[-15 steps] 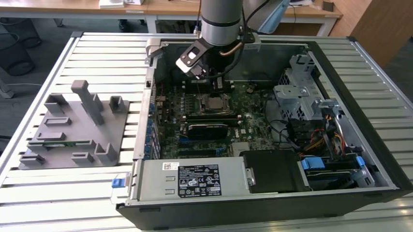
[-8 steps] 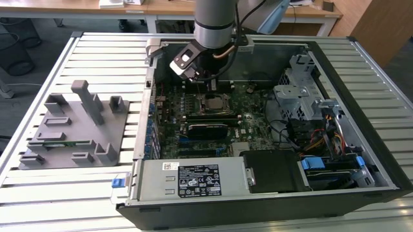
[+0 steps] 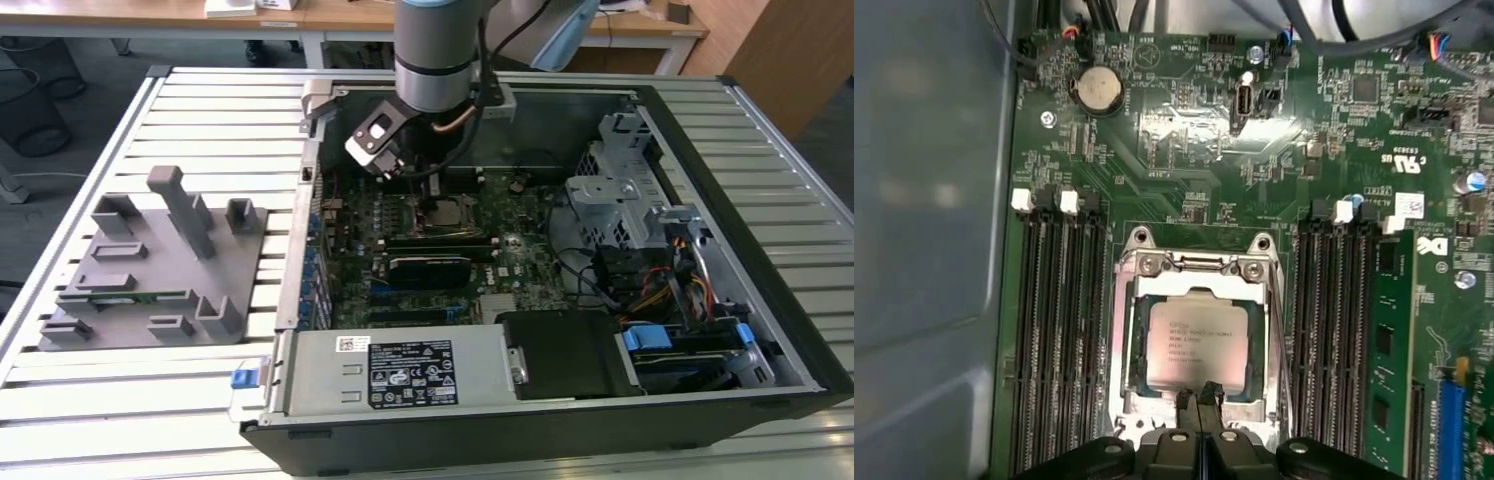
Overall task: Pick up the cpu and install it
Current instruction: 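Close the cpu cover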
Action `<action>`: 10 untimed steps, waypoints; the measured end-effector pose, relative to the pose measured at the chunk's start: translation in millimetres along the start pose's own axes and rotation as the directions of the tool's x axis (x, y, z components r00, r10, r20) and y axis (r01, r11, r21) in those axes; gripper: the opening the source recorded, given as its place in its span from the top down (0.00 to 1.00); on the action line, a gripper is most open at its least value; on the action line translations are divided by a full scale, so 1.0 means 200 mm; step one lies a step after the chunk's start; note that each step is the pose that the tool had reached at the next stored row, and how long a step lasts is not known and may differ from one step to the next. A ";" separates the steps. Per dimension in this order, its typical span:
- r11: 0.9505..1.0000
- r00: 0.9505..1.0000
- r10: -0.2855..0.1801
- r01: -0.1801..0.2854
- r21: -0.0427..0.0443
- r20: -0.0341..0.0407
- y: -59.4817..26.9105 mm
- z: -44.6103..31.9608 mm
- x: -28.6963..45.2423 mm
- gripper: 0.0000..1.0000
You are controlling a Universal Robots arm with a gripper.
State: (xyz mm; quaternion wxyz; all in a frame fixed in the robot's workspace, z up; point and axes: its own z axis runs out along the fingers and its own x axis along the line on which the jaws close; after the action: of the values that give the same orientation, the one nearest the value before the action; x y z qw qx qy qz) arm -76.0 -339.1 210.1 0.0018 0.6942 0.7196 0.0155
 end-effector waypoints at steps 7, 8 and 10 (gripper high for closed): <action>1.000 1.000 0.000 0.000 0.002 0.000 -0.001 0.047 -0.001 0.89; 1.000 1.000 0.000 0.000 0.002 0.000 -0.002 0.050 -0.001 0.89; 1.000 1.000 0.000 0.000 0.002 0.000 -0.002 0.050 -0.001 0.89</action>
State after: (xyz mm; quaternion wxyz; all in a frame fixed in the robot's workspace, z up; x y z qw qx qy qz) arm -76.1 -339.1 200.2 0.0011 0.6942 0.7196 0.0146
